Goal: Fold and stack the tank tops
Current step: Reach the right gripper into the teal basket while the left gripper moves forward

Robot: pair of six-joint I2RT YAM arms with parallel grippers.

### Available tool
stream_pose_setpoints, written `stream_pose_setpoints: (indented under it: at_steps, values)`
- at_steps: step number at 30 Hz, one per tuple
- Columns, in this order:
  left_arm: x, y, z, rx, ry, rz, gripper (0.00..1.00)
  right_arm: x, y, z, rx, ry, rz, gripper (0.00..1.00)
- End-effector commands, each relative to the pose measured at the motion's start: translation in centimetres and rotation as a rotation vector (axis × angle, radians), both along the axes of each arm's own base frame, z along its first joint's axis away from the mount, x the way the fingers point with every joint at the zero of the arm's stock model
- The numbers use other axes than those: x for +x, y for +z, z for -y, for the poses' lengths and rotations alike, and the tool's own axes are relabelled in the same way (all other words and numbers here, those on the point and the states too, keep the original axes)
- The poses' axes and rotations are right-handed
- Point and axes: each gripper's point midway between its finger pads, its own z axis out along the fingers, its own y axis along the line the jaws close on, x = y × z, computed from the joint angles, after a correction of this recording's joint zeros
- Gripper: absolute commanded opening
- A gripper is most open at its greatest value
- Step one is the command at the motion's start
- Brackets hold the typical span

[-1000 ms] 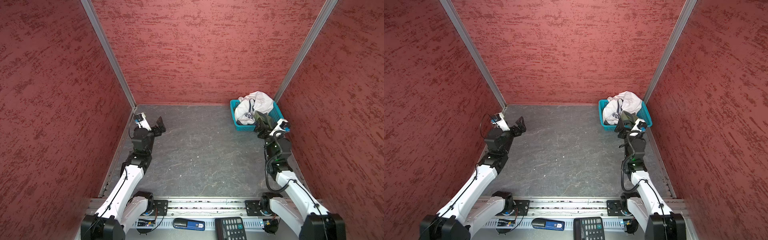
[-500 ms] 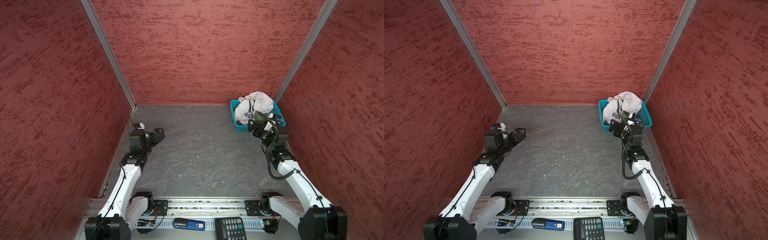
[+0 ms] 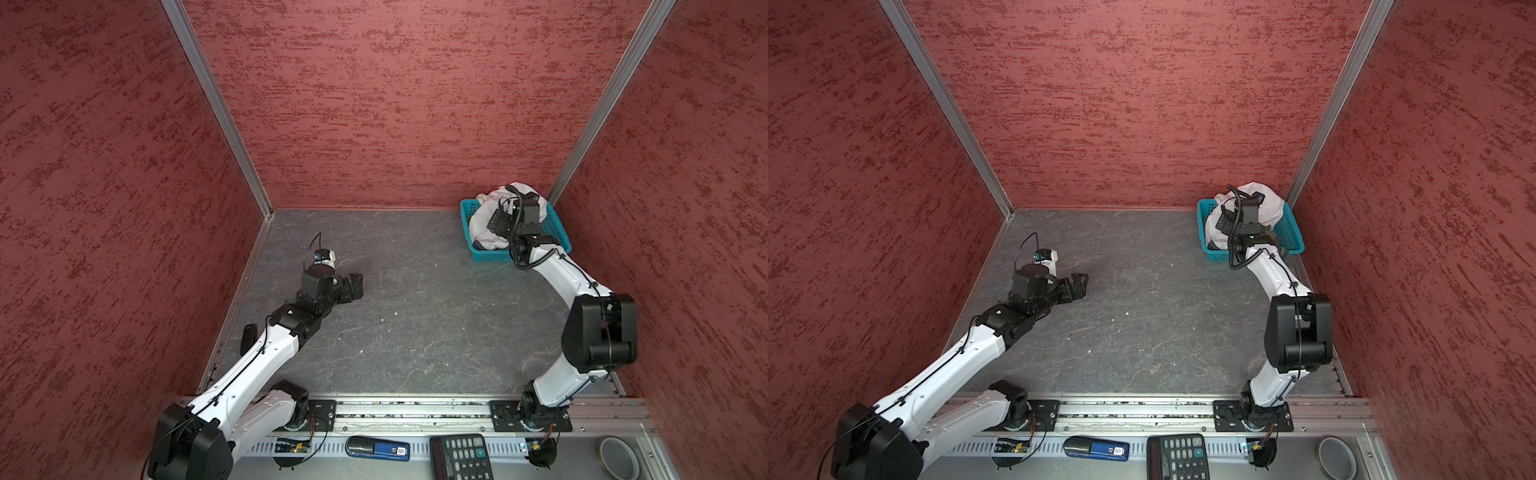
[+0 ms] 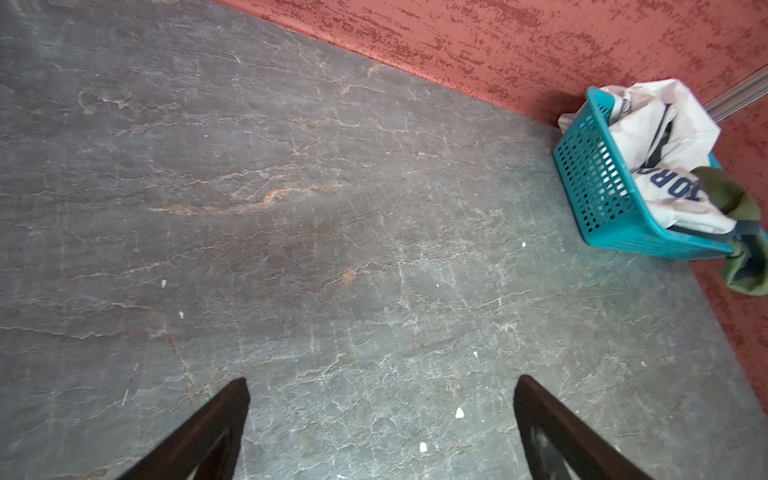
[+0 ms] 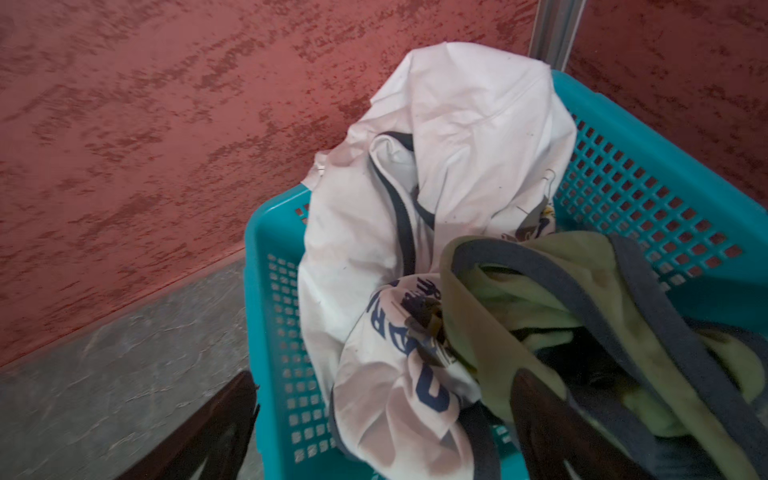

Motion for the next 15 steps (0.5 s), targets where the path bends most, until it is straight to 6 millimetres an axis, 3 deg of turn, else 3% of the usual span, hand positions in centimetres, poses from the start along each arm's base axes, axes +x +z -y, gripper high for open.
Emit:
stream_pose_setpoints:
  at_steps: [1, 5, 15]
  values:
    - [0.4, 0.0, -0.6, 0.049, 0.013, 0.04, 1.0, 0.1, -0.7, 3.2, -0.077, -0.11, -0.08, 0.91]
    - [0.5, -0.5, -0.5, 0.054, 0.011, 0.038, 1.0, 1.5, -1.7, 3.7, -0.083, -0.093, -0.117, 0.84]
    - [0.9, -1.5, -0.2, 0.064, 0.004, 0.009, 1.0, 3.8, -3.2, -0.8, -0.105, 0.069, -0.2, 0.77]
